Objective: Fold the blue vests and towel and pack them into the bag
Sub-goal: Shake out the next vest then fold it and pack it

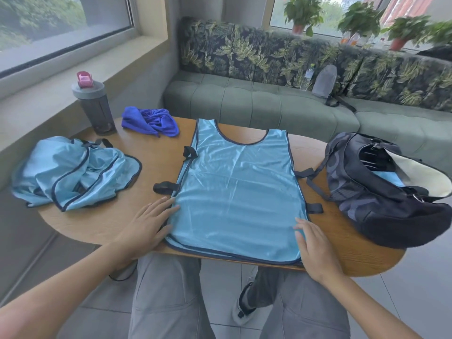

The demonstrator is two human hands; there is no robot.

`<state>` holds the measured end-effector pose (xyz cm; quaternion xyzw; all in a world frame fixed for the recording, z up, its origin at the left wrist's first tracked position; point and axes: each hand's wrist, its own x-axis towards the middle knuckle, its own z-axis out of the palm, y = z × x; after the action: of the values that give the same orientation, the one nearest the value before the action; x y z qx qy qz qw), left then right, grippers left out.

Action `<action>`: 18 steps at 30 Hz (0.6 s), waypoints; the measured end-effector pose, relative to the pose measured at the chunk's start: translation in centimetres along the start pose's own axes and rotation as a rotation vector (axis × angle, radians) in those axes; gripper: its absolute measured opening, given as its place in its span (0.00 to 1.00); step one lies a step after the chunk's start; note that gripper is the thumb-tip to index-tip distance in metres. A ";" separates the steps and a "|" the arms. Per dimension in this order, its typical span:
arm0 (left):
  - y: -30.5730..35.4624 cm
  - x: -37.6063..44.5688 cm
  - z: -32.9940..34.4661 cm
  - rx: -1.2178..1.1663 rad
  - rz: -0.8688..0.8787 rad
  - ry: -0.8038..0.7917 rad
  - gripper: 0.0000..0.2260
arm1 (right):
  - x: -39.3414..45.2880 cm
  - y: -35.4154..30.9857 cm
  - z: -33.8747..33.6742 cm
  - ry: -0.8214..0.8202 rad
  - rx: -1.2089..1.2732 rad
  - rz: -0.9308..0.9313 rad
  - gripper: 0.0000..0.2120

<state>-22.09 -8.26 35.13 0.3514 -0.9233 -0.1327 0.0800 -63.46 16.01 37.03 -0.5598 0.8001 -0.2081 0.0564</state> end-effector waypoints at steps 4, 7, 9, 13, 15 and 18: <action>2.8 -0.9 0.1 -0.082 0.112 0.091 0.24 | -1.6 -1.7 -0.1 0.078 0.072 0.001 0.08; 3.7 -1.5 0.1 -0.022 0.199 0.032 0.25 | -1.7 -1.6 -0.1 0.027 -0.026 -0.043 0.07; 3.6 -2.1 0.0 0.049 0.242 -0.009 0.27 | -1.7 -1.3 -0.3 -0.028 -0.092 -0.083 0.06; 2.2 -3.3 -0.3 0.169 0.295 0.017 0.28 | -2.9 0.1 -0.6 -0.050 -0.165 -0.193 0.08; 1.8 -3.9 -0.2 0.220 0.321 0.073 0.27 | -4.0 1.2 -0.8 -0.060 -0.183 -0.226 0.17; 2.0 -4.6 0.1 0.239 0.361 0.179 0.24 | -5.1 2.9 -0.9 -0.083 -0.293 -0.340 0.28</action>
<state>-19.95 -3.66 35.41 0.1979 -0.9696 0.0259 0.1417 -64.37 21.74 35.99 -0.6967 0.7130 -0.0731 -0.0283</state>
